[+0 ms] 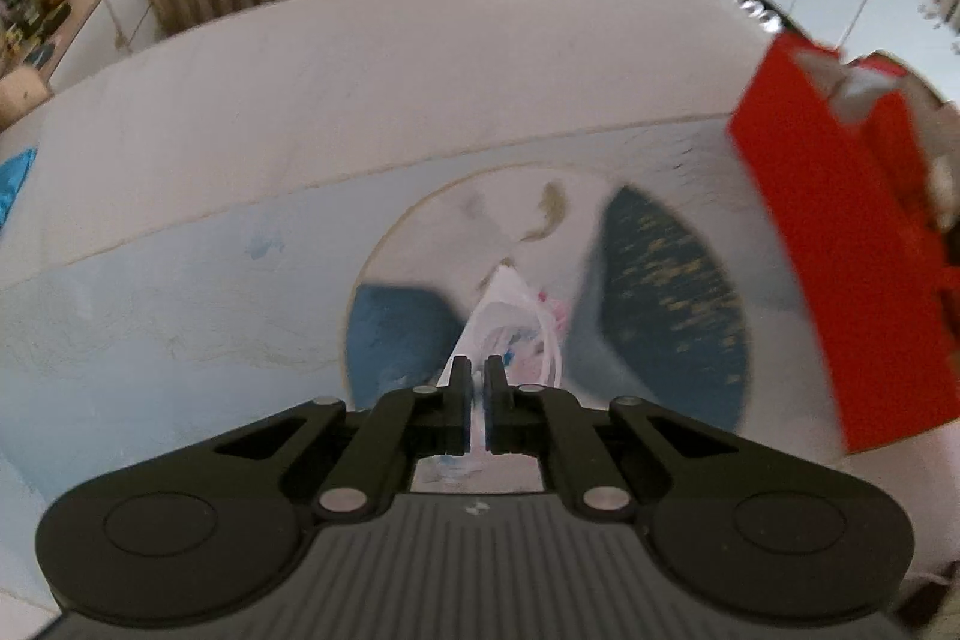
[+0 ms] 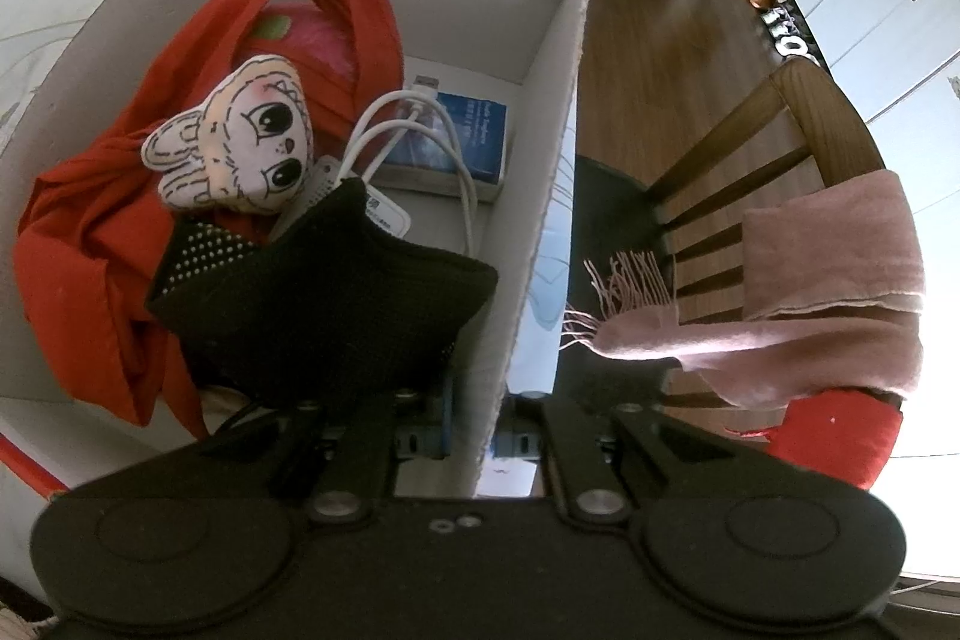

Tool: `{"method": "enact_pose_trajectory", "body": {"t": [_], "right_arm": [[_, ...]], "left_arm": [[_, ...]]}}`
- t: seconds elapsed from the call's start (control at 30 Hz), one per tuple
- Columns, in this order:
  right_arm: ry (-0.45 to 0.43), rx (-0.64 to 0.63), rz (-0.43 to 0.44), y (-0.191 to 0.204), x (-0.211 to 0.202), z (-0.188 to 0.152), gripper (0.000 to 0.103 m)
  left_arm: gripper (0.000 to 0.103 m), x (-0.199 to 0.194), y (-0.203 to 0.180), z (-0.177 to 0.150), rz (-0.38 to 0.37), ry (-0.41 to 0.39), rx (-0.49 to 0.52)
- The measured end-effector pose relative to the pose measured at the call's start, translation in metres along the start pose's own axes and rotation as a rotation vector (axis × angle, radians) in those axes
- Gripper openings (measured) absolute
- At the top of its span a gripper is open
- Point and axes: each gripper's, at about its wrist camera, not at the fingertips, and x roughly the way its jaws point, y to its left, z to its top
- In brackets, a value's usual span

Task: Organize objects
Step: 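Carry the mask pouch over the box with the left tool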

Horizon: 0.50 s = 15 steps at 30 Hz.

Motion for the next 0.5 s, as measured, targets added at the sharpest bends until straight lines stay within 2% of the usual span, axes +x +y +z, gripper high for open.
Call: {"method": "enact_pose_trajectory", "body": {"t": [0.37, 0.5], "right_arm": [[-0.011, -0.007, 0.003, 0.0, -0.001, -0.002, 0.008], [-0.013, -0.011, 0.003, 0.001, -0.002, -0.003, 0.008]], "left_arm": [[0.003, -0.07, -0.048, 0.029, -0.093, -0.144, 0.085], [0.003, -0.091, -0.077, 0.044, -0.136, -0.189, 0.16]]}}
